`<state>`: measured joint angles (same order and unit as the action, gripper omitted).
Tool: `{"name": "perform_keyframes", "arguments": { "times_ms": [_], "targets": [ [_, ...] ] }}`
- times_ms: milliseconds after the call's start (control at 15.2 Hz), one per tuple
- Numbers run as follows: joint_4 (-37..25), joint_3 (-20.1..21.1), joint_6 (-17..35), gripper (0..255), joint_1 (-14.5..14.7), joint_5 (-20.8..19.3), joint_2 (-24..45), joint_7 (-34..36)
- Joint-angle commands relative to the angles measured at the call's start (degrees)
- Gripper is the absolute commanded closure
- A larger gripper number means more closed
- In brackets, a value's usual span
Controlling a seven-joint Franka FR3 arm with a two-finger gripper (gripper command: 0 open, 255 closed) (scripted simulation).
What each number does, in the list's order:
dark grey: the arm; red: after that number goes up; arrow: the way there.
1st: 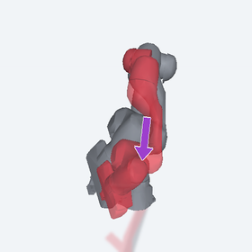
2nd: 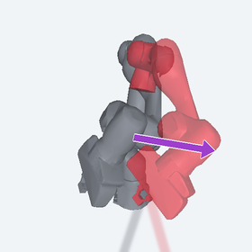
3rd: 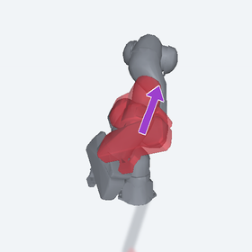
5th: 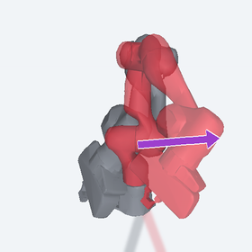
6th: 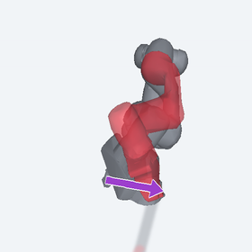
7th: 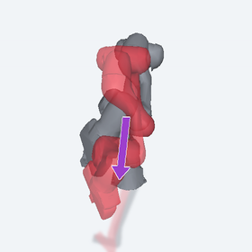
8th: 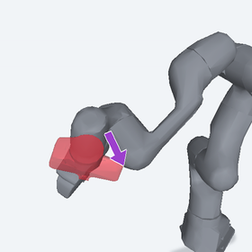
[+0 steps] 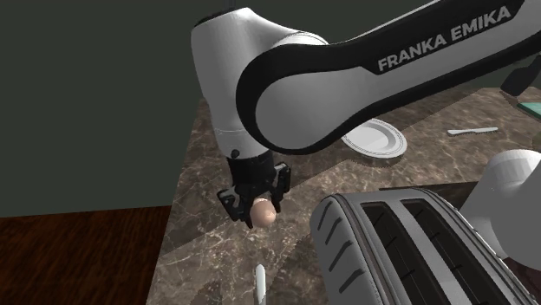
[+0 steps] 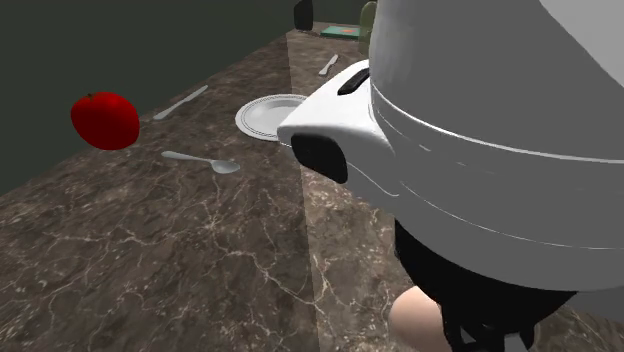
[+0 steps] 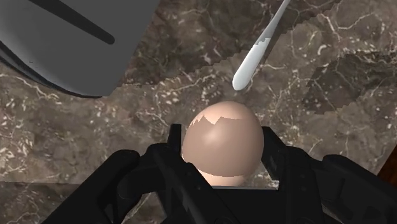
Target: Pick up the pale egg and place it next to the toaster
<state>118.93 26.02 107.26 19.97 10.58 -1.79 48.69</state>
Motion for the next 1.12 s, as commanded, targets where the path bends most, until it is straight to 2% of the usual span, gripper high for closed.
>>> {"name": "perform_keyframes", "arguments": {
  "times_ms": [0,1056],
  "targets": [
    [0.89,0.12,1.66,255,0.09,-0.22,0.78,0.06],
    [7.00,0.41,13.67,255,0.66,-2.24,7.12,0.38]
  ]
}}
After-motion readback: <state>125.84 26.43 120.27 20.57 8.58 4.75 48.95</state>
